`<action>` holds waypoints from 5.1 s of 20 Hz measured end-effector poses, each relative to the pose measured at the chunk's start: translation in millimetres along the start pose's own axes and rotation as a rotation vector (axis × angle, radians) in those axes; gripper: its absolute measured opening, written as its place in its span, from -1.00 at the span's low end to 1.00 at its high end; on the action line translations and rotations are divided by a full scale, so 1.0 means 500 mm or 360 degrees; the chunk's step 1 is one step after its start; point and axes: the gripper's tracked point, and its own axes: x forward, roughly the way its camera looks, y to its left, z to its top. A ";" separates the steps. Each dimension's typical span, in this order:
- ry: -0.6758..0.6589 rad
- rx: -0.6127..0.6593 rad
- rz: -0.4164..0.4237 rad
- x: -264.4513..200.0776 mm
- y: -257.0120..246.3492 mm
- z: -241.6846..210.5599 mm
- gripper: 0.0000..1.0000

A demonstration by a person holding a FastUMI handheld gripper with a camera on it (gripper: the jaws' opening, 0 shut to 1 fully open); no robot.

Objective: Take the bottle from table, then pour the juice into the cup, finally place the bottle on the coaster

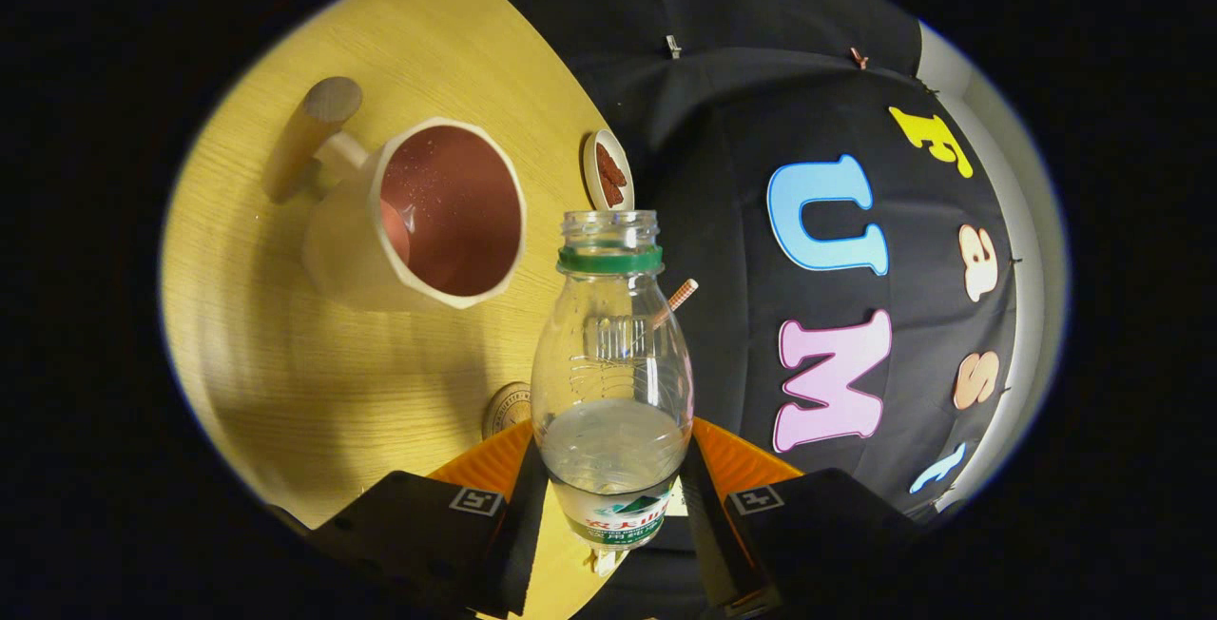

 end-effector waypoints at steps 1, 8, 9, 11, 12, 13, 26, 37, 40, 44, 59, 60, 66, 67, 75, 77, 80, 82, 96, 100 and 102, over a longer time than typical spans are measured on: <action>-0.0006 -0.0018 0.0004 -0.001 0.001 0.001 0.41; -0.0015 -0.0189 -0.0010 0.012 0.008 0.003 0.41; -0.0012 -0.0208 -0.0009 0.013 0.008 0.001 0.41; -0.0004 -0.0248 -0.0006 0.015 0.010 -0.003 0.41; -0.0005 -0.0265 -0.0004 0.017 0.011 -0.004 0.41; -0.0008 -0.0284 -0.0002 0.017 0.013 -0.006 0.41; -0.0069 -0.0500 -0.0001 0.033 0.011 0.000 0.41; -0.0115 -0.0621 -0.0003 0.044 0.001 0.009 0.41; -0.0124 -0.0647 -0.0004 0.045 -0.001 0.010 0.41; -0.0143 -0.0693 -0.0006 0.048 -0.006 0.016 0.41; -0.0192 -0.0908 -0.0018 0.051 -0.021 0.030 0.41; -0.0195 -0.0916 -0.0014 0.052 -0.022 0.030 0.41; -0.0205 -0.0979 0.0001 0.053 -0.025 0.033 0.41; -0.0211 -0.0998 -0.0002 0.053 -0.027 0.033 0.41; -0.0284 -0.1186 -0.0034 0.081 -0.047 0.065 0.41; -0.0292 -0.1203 -0.0039 0.080 -0.049 0.067 0.41; -0.0304 -0.1235 -0.0045 0.082 -0.047 0.072 0.41; -0.0320 -0.1273 -0.0052 0.085 -0.050 0.079 0.41; -0.0392 -0.1456 -0.0084 0.084 -0.052 0.093 0.40; -0.0395 -0.1463 -0.0089 0.080 -0.051 0.097 0.40; -0.0396 -0.1466 -0.0090 0.081 -0.051 0.097 0.40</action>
